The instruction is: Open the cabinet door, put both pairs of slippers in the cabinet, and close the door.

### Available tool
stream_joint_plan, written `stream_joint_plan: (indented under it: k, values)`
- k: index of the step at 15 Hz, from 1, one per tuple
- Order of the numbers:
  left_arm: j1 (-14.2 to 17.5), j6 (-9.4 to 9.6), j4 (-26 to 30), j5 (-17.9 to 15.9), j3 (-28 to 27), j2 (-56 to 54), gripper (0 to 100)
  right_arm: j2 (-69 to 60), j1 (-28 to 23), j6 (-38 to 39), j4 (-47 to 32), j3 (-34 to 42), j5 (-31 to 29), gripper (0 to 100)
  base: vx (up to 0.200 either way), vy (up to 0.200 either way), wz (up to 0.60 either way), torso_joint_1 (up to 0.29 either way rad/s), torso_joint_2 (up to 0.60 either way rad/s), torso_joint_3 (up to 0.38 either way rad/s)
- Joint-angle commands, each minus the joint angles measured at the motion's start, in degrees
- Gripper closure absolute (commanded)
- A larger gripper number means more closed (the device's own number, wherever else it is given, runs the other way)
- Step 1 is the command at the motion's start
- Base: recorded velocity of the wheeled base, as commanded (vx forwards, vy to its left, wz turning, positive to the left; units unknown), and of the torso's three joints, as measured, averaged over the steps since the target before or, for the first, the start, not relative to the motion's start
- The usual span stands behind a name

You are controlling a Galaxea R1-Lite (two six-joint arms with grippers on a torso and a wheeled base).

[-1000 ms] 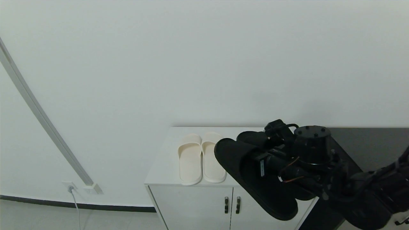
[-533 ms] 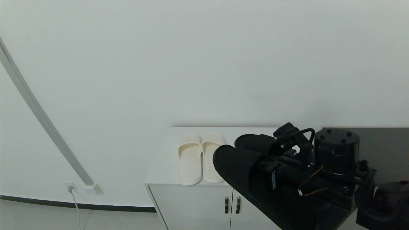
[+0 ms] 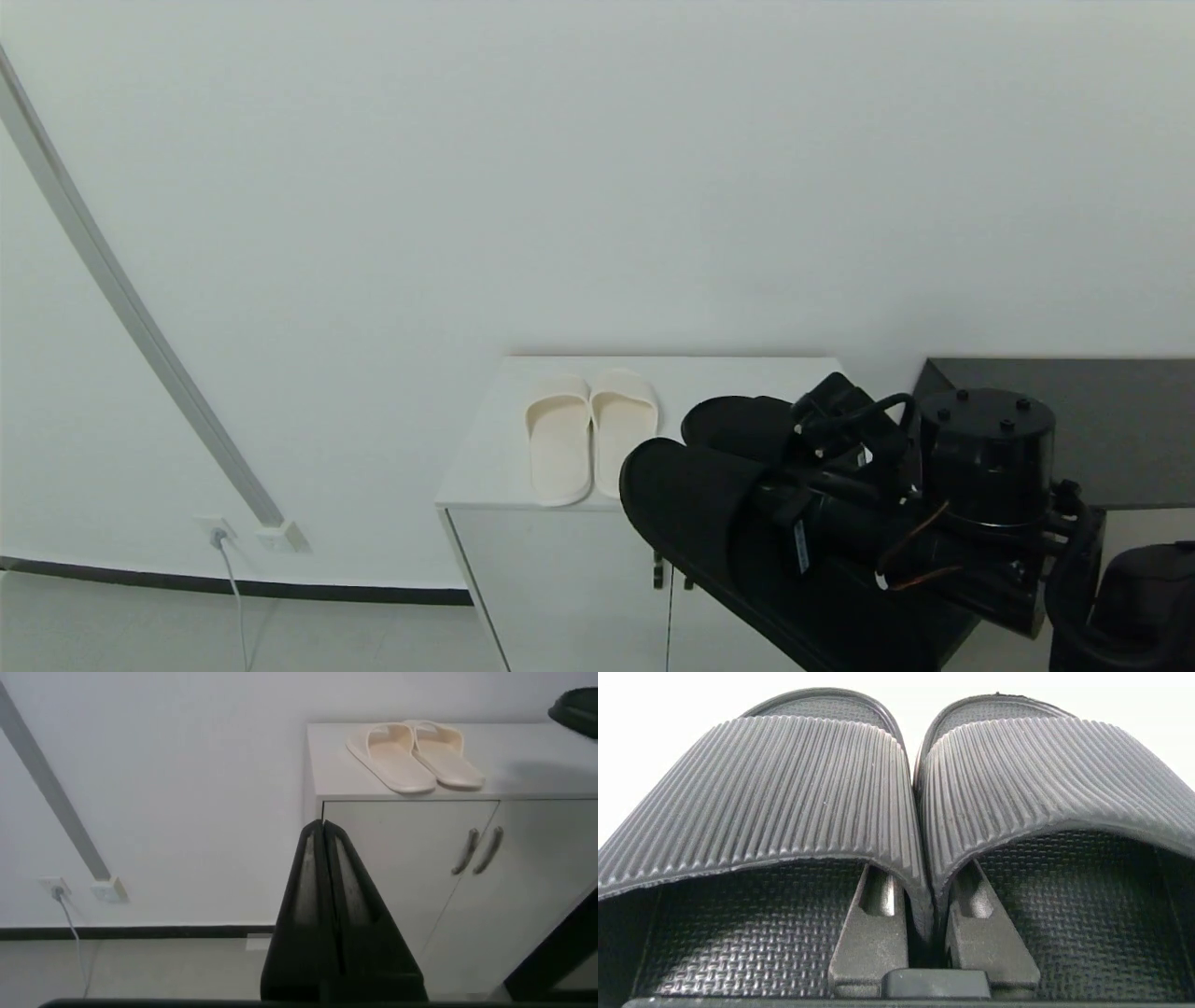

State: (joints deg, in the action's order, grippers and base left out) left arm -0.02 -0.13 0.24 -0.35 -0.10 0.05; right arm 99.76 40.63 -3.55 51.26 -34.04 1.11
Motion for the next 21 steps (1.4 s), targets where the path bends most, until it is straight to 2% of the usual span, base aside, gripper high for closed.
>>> stream_joint_plan:
  k: [1, 3, 21]
  values:
    - [0.02, -0.04, 0.02, 0.00, -0.08, 0.04, 100, 0.00, -0.03, -0.06, -0.11, 0.20, -0.05, 100, -0.200, 0.000, 0.00, -0.007, 0.00, 0.017]
    - [0.02, -0.04, 0.02, 0.00, 0.01, 0.04, 100, 0.09, -0.03, -0.06, -0.11, 0.29, -0.05, 100, -0.200, 0.000, 0.00, 0.000, 0.00, 0.002]
    - [0.02, -0.04, 0.02, 0.09, 0.01, 0.04, 100, 0.09, -0.38, 0.03, -0.02, 2.13, 0.38, 100, 0.000, 0.000, 0.00, -0.006, 0.01, 0.007]
